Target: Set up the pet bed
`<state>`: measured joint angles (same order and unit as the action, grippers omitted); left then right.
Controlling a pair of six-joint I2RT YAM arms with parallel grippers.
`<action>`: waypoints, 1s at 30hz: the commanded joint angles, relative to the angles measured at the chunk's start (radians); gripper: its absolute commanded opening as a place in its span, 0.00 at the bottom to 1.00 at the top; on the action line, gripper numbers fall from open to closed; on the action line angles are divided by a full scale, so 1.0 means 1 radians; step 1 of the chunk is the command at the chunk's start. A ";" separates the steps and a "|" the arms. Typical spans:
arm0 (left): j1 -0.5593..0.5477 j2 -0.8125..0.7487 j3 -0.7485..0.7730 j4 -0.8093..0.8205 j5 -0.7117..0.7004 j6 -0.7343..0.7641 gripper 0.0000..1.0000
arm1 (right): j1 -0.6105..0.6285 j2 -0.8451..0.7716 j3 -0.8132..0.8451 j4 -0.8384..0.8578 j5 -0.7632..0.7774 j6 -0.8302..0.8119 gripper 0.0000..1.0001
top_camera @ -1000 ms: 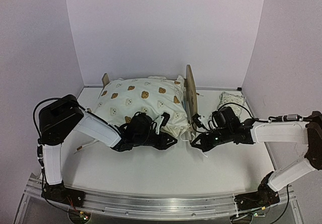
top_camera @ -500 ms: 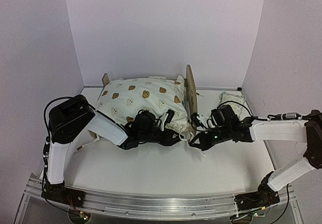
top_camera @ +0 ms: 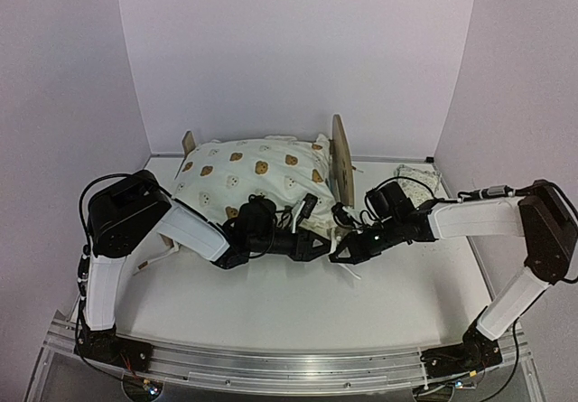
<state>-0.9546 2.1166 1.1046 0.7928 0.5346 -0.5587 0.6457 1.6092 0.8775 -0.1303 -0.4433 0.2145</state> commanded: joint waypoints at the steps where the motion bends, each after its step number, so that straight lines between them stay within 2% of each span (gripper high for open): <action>1: -0.001 -0.001 -0.003 0.098 0.074 0.016 0.38 | -0.016 0.035 0.044 -0.031 -0.080 0.040 0.00; 10: -0.001 0.018 0.017 0.099 0.123 0.041 0.38 | -0.023 0.017 0.036 -0.036 -0.116 0.025 0.00; 18: -0.002 0.006 0.027 0.073 0.083 0.064 0.39 | -0.024 0.003 0.022 -0.044 -0.165 -0.011 0.00; 20: -0.001 -0.017 0.021 0.028 0.038 0.085 0.43 | -0.024 -0.009 0.010 -0.050 -0.170 -0.030 0.00; 24: -0.001 -0.063 -0.002 -0.057 -0.059 0.119 0.59 | -0.024 -0.025 -0.001 -0.062 -0.176 -0.056 0.00; 28: -0.004 -0.101 -0.027 -0.085 -0.063 0.142 0.75 | -0.026 -0.017 0.002 -0.072 -0.179 -0.062 0.00; 30: -0.008 -0.119 -0.033 -0.098 -0.066 0.153 0.76 | -0.026 -0.014 0.004 -0.074 -0.180 -0.064 0.00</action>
<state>-0.9559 2.0858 1.0841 0.7261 0.5025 -0.4466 0.6163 1.6211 0.8860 -0.1605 -0.5614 0.1736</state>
